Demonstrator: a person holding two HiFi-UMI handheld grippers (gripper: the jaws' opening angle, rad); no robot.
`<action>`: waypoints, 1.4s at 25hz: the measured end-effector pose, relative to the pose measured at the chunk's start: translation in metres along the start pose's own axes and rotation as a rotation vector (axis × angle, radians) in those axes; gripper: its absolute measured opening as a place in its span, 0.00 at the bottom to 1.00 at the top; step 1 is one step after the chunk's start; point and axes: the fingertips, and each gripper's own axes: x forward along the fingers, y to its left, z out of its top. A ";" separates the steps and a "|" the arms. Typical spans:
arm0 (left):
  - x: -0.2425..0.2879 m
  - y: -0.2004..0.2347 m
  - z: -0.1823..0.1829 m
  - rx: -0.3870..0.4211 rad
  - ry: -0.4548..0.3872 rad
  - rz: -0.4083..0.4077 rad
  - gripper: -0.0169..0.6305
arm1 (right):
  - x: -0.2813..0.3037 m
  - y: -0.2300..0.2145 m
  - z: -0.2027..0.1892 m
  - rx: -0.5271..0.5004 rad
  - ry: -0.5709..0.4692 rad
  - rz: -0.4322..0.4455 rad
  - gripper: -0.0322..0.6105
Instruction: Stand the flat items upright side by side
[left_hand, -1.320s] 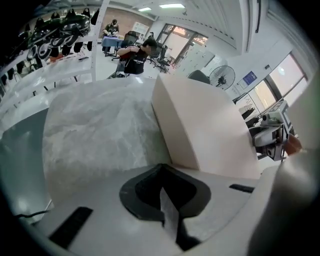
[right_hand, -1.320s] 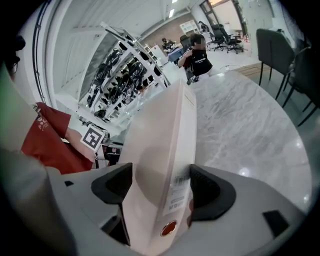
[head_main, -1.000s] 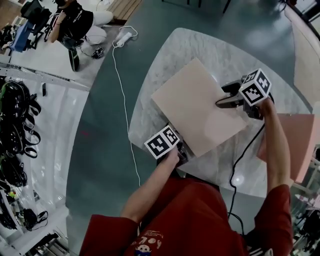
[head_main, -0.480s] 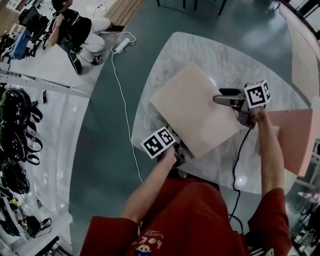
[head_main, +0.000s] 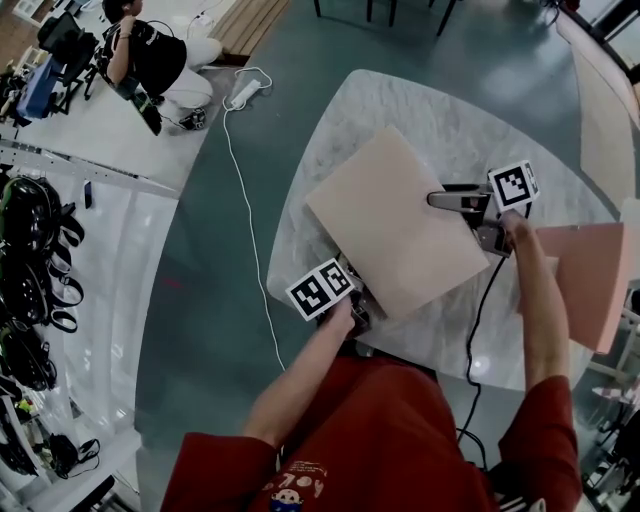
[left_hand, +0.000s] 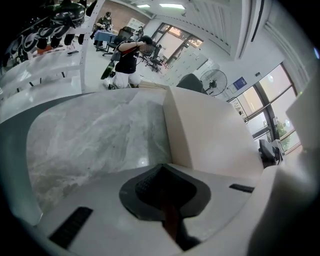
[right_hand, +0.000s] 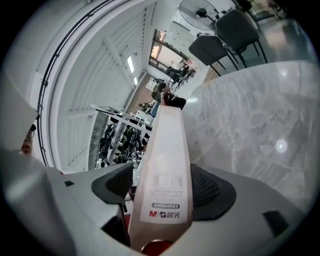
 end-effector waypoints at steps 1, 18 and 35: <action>0.001 -0.001 0.000 0.000 0.001 0.001 0.03 | 0.006 0.003 -0.004 -0.001 0.027 0.009 0.60; 0.006 0.001 0.019 0.039 0.032 -0.047 0.03 | 0.006 -0.003 -0.029 -0.008 0.265 -0.221 0.52; 0.014 -0.016 0.045 0.122 0.093 -0.198 0.03 | -0.013 0.034 -0.064 -0.072 0.232 -0.332 0.49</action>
